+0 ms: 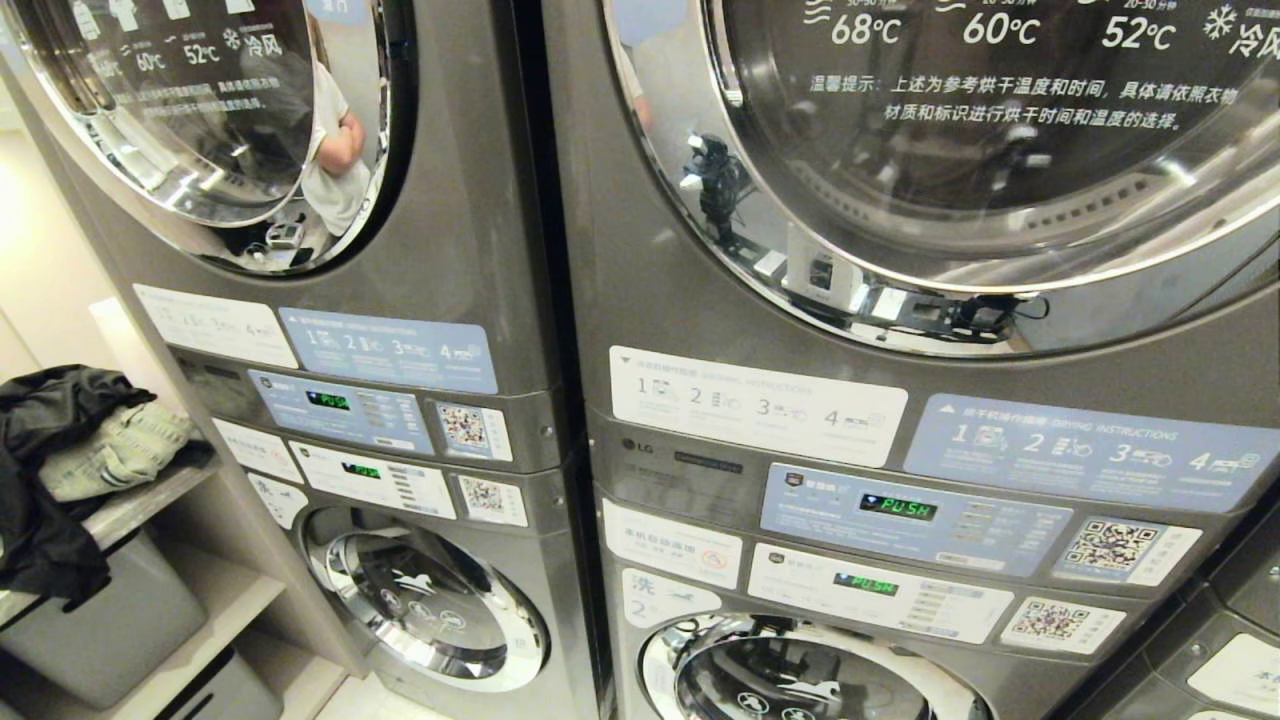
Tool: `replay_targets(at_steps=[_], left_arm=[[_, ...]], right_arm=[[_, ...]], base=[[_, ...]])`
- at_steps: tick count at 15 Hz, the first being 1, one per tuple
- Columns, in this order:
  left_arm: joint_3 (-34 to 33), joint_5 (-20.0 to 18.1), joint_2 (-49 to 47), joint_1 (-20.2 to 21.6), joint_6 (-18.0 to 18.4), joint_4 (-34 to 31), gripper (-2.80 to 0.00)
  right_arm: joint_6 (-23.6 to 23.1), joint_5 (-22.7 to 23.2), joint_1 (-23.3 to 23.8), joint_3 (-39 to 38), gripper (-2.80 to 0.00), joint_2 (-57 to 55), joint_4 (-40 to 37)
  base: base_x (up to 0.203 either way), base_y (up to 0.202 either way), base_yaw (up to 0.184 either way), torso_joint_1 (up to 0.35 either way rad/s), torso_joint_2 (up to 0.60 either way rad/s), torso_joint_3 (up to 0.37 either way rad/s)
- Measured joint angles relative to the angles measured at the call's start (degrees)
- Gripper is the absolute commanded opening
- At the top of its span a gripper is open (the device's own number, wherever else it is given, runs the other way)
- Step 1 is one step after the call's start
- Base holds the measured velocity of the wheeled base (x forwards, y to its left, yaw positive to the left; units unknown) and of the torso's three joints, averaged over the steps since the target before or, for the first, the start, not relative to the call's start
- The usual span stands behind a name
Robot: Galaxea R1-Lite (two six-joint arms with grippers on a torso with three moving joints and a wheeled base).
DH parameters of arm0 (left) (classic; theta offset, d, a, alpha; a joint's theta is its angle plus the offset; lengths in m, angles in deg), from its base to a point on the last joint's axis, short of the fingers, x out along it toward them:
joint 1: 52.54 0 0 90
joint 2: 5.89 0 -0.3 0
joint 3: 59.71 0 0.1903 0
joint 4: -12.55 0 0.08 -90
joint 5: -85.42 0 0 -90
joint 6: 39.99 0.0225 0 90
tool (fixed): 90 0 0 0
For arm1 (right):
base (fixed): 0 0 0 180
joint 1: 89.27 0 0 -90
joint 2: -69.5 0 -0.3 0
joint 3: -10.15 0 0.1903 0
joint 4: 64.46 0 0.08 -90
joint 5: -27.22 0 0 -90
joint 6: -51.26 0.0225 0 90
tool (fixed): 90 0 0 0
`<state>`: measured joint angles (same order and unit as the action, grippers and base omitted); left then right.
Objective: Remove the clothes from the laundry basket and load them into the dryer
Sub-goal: Open the dryer
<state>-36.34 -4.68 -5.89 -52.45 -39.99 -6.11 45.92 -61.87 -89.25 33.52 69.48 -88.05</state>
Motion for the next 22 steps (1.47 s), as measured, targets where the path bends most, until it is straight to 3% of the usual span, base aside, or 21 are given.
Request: replay_targets(at_steps=[3, 6, 12, 13, 17, 20, 22], left_arm=[[0.0, -0.01, 0.0, -0.02, 0.0, 0.0, -2.8], [0.0, 0.02, 0.0, -0.05, 0.0, 0.0, -2.8], [0.0, -0.01, 0.0, -0.02, 0.0, 0.0, -2.8], [0.0, -0.01, 0.0, -0.02, 0.0, 0.0, -2.8], [0.0, -0.01, 0.0, -0.02, 0.0, 0.0, -2.8], [0.0, -0.01, 0.0, -0.02, 0.0, 0.0, -2.8], [0.0, -0.01, 0.0, 0.0, 0.0, 0.0, -2.8]], right_arm=[[-4.06, 0.84, -0.02, 0.17, -2.8, 0.0, -0.12], [-2.92, 1.12, -0.1, 8.52, -2.8, -1.55, -0.49], [2.9, 4.35, -4.93, 46.65, -2.8, -27.98, -0.3], [2.97, 5.8, -7.1, 52.67, 0.0, -33.49, -0.24], [1.65, 9.31, -21.49, 66.22, 0.0, -50.52, 0.03], [2.53, 9.88, -34.52, 69.3, 0.0, -57.93, 1.6], [2.71, 10.81, -39.25, 70.2, 0.0, -63.03, 4.6]], base=[[0.0, 0.0, 0.0, 0.0, 0.0, 0.0], [0.0, 0.0, 0.0, 0.0, 0.0, 0.0], [0.0, 0.0, 0.0, 0.0, 0.0, 0.0], [0.0, 0.0, 0.0, 0.0, 0.0, 0.0], [0.0, 0.0, 0.0, 0.0, 0.0, 0.0], [0.0, 0.0, 0.0, 0.0, 0.0, 0.0], [0.0, 0.0, 0.0, 0.0, 0.0, 0.0]])
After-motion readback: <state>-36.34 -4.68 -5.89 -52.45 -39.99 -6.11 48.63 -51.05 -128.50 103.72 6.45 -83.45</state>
